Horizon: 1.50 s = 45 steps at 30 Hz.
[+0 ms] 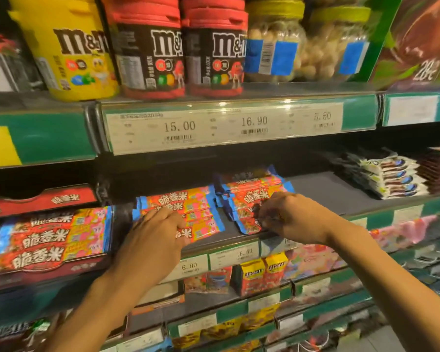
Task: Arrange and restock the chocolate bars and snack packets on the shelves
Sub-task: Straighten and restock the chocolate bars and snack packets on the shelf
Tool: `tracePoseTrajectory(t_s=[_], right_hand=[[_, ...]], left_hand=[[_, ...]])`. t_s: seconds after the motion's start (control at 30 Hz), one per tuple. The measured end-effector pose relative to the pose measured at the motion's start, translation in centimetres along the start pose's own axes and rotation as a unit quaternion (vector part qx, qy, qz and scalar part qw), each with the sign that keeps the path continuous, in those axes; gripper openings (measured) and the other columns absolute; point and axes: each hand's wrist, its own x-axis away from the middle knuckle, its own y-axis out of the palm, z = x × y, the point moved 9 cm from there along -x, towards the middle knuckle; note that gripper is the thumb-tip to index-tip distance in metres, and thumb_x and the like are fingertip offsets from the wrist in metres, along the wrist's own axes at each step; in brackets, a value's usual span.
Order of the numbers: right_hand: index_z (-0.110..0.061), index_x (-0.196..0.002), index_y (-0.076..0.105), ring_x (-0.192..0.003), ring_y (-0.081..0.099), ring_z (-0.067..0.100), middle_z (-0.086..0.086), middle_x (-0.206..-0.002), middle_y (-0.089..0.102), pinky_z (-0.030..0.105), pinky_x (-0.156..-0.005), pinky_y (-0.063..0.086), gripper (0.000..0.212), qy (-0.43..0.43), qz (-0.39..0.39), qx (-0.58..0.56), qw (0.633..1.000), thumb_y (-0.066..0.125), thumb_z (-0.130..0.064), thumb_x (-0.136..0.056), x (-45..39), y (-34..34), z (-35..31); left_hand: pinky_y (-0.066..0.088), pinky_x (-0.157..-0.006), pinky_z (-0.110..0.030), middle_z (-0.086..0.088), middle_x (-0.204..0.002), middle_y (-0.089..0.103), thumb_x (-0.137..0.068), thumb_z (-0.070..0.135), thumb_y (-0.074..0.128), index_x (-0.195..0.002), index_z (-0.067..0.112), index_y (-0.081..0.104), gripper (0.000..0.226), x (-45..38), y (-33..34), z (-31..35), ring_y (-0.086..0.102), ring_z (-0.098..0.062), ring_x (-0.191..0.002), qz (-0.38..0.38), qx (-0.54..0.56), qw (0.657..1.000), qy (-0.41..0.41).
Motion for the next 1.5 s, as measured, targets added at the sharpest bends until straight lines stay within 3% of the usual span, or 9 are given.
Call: tracePoseTrajectory(t_s=[0.13, 0.3, 0.47, 0.83, 1.03, 1.17, 1.3, 1.4, 1.5], right_hand=[[-0.029, -0.115, 0.069, -0.097, 0.056, 0.01, -0.014, -0.107, 0.056, 0.031, -0.09, 0.049, 0.029, 0.002, -0.045, -0.015, 0.999, 0.062, -0.045, -0.091, -0.6, 0.5, 0.6], [-0.022, -0.092, 0.065, -0.075, 0.055, 0.008, -0.009, -0.087, 0.061, 0.021, -0.067, 0.046, 0.009, -0.017, -0.055, -0.086, 0.995, 0.069, -0.029, -0.09, -1.0, 0.5, 0.2], [-0.017, -0.091, 0.058, -0.068, 0.053, 0.007, -0.004, -0.083, 0.06, 0.016, -0.059, 0.043, 0.014, 0.003, -0.064, -0.128, 0.99, 0.071, -0.022, -0.089, -0.6, 0.4, 0.1], [-0.021, -0.088, 0.058, -0.077, 0.058, -0.003, -0.01, -0.08, 0.064, 0.008, -0.064, 0.043, 0.013, 0.003, 0.122, -0.204, 0.971, 0.071, -0.019, -0.09, 0.9, -2.7, -2.2], [-0.024, -0.089, 0.062, -0.08, 0.06, -0.002, -0.01, -0.082, 0.067, 0.009, -0.063, 0.044, 0.011, 0.005, 0.132, -0.204, 0.97, 0.072, -0.025, -0.088, 1.4, -3.6, -5.0], [-0.026, -0.092, 0.064, -0.08, 0.064, 0.0, -0.013, -0.085, 0.069, 0.016, -0.064, 0.051, 0.011, -0.004, 0.15, -0.205, 0.967, 0.073, -0.031, -0.086, 1.4, -4.5, -7.9], [-0.028, -0.092, 0.063, -0.075, 0.068, 0.007, -0.011, -0.086, 0.069, 0.032, -0.066, 0.057, 0.011, -0.031, 0.156, -0.23, 0.96, 0.071, -0.033, -0.086, 1.0, -4.3, -12.1], [-0.028, -0.089, 0.064, -0.075, 0.066, 0.005, -0.01, -0.085, 0.069, 0.021, -0.066, 0.051, 0.01, -0.065, 0.147, -0.234, 0.959, 0.073, -0.031, -0.085, 0.0, -3.0, -16.0], [-0.027, -0.089, 0.064, -0.077, 0.062, 0.004, -0.011, -0.081, 0.068, 0.015, -0.065, 0.045, 0.01, -0.099, 0.139, -0.237, 0.956, 0.073, -0.025, -0.086, -1.3, -1.7, -20.5]], left_hand=[[0.038, -0.101, -0.032, 0.012, -0.103, 0.041, -0.09, 0.033, 0.067, -0.109, 0.031, 0.057, 0.022, -0.5, 0.7, -0.7, 0.042, -0.014, -0.113, -0.044, 0.054, 0.996, -0.052], [0.039, -0.098, -0.033, 0.013, -0.101, 0.043, -0.091, 0.027, 0.067, -0.086, 0.035, 0.054, 0.017, -0.4, 0.9, -0.4, 0.041, -0.011, -0.108, -0.054, 0.095, 0.991, -0.078], [0.047, -0.095, -0.039, 0.014, -0.104, 0.05, -0.086, 0.029, 0.074, -0.109, 0.032, 0.056, 0.029, -0.5, 0.7, -0.5, 0.048, -0.011, -0.106, -0.046, 0.108, 0.989, -0.091], [0.037, -0.108, -0.041, -0.003, -0.128, 0.047, -0.092, 0.027, 0.067, -0.124, 0.023, 0.057, 0.034, -1.4, 1.9, 0.1, 0.039, -0.022, -0.126, -0.14, 0.046, 0.987, -0.062], [0.052, -0.085, -0.043, 0.004, -0.107, 0.057, -0.094, 0.027, 0.062, -0.096, 0.034, 0.047, 0.017, -0.5, 0.4, -0.5, 0.056, -0.017, -0.094, -0.074, 0.131, 0.985, -0.079], [0.052, -0.085, -0.043, 0.001, -0.118, 0.06, -0.094, 0.027, 0.06, -0.104, 0.039, 0.051, 0.018, 1.9, -3.3, -2.2, 0.058, -0.024, -0.099, 0.021, 0.162, 0.982, -0.093], [0.049, -0.078, -0.036, 0.007, -0.111, 0.058, -0.096, 0.021, 0.06, -0.109, 0.041, 0.054, 0.024, 6.0, -7.5, -5.6, 0.056, -0.016, -0.097, 0.068, 0.17, 0.978, -0.1], [0.041, -0.07, -0.028, 0.008, -0.103, 0.059, -0.097, 0.022, 0.058, -0.112, 0.041, 0.056, 0.025, 9.1, -9.9, -9.4, 0.055, -0.012, -0.093, 0.102, 0.172, 0.973, -0.113], [0.039, -0.075, -0.032, 0.004, -0.101, 0.062, -0.098, 0.027, 0.053, -0.112, 0.041, 0.056, 0.019, 11.8, -11.5, -14.0, 0.056, -0.018, -0.095, 0.124, 0.123, 0.977, -0.126]])
